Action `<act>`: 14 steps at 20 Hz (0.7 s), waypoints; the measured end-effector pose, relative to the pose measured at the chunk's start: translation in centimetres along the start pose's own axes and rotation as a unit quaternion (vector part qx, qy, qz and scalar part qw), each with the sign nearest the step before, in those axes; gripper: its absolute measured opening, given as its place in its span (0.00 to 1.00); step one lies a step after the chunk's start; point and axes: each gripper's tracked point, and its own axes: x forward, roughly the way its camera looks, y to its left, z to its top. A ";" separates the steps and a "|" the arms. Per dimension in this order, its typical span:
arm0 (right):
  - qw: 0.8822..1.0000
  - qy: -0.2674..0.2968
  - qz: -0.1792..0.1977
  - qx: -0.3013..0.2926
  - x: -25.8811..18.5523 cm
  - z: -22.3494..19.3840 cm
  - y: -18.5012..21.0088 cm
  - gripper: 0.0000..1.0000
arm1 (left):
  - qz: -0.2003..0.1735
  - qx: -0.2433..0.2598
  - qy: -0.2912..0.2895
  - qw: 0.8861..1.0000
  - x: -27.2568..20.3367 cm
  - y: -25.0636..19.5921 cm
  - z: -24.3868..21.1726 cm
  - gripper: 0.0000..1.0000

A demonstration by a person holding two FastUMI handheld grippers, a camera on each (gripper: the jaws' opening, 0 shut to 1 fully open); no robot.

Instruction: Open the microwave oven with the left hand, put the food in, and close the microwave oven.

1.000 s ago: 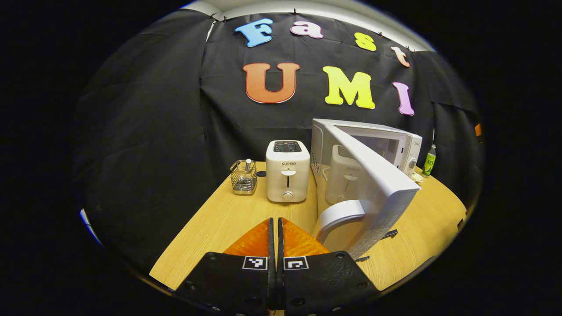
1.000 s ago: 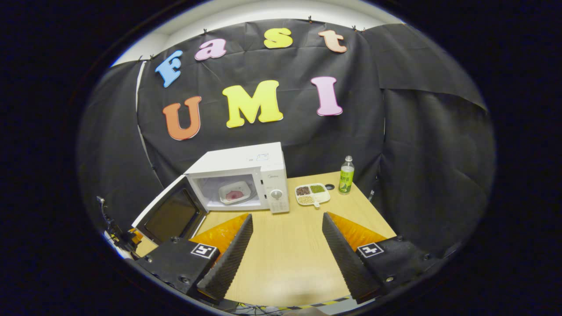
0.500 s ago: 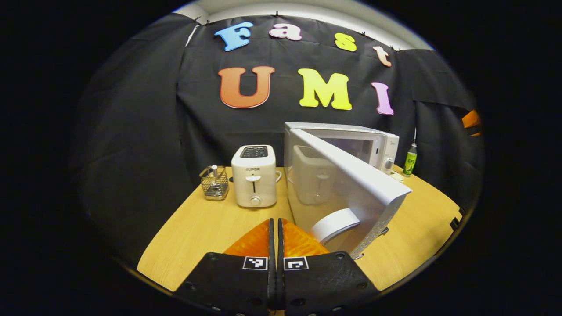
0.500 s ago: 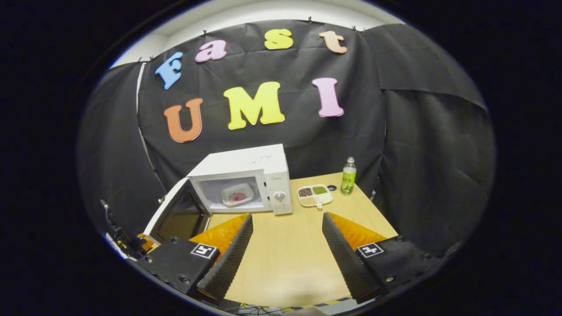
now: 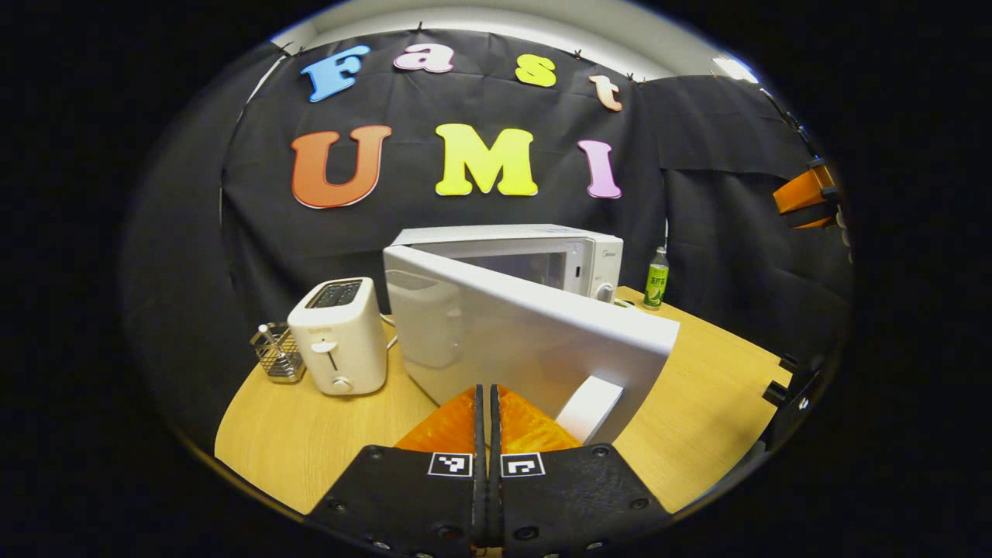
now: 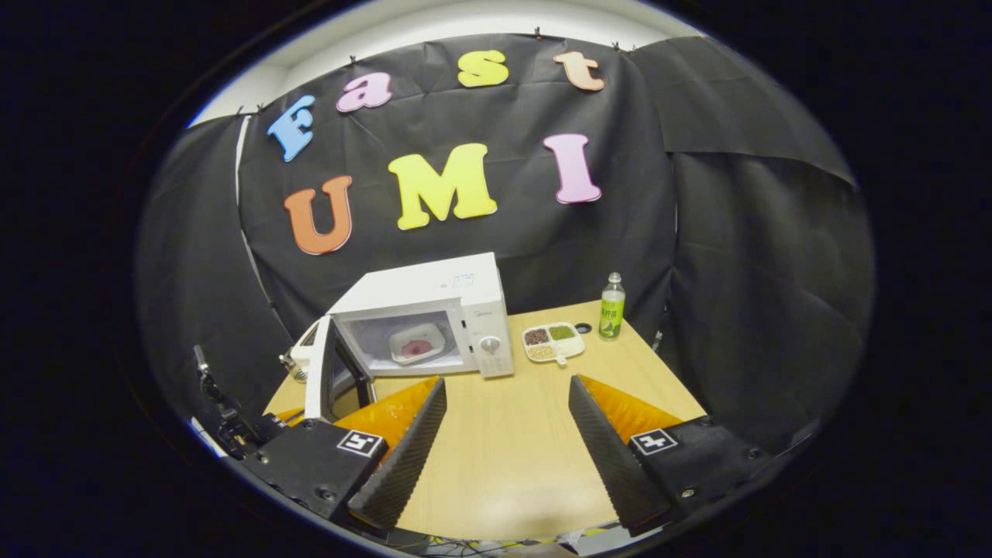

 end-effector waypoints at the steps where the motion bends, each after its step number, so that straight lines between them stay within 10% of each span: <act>1: 1.000 0.002 0.001 0.001 0.3 -0.1 -0.2 0.92 | -0.009 0.007 0.002 1.000 0.6 -0.8 0.2 0.00; 14: 1.000 0.007 -0.014 0.023 4.1 1.6 -5.2 1.00 | -0.064 0.066 0.014 0.996 9.8 -8.9 3.2 0.00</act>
